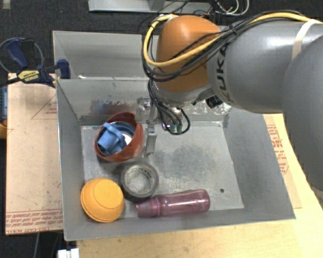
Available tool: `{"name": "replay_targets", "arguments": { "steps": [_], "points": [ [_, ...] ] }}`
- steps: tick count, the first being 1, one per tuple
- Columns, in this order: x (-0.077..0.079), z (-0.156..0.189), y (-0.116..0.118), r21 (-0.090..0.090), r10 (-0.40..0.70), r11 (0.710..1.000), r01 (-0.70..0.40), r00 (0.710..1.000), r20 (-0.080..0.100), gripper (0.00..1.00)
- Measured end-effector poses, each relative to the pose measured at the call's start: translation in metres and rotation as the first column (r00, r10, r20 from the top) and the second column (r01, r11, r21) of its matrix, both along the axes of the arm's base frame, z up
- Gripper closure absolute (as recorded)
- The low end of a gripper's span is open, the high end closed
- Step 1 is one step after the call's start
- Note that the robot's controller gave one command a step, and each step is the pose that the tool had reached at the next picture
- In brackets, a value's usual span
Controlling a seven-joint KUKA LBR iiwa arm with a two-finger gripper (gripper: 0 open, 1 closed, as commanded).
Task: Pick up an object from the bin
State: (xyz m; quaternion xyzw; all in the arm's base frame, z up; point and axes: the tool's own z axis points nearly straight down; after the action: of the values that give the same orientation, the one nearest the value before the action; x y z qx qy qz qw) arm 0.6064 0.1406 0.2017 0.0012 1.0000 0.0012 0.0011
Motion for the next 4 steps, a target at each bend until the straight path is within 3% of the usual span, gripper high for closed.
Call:
{"name": "replay_targets", "arguments": {
  "steps": [1,2,3,4],
  "points": [
    [0.0,0.0,0.0,0.0,0.0,1.0,0.0,1.0,0.0,0.0],
    [0.0,-0.062,0.06,0.001,-0.002,1.0,0.002,1.0,-0.005,1.0],
    [0.0,-0.062,0.06,0.001,-0.003,1.0,0.003,1.0,-0.004,1.0],
    [-0.003,-0.091,0.069,0.006,-0.036,0.999,0.036,0.999,0.002,1.0]
  ]
}}
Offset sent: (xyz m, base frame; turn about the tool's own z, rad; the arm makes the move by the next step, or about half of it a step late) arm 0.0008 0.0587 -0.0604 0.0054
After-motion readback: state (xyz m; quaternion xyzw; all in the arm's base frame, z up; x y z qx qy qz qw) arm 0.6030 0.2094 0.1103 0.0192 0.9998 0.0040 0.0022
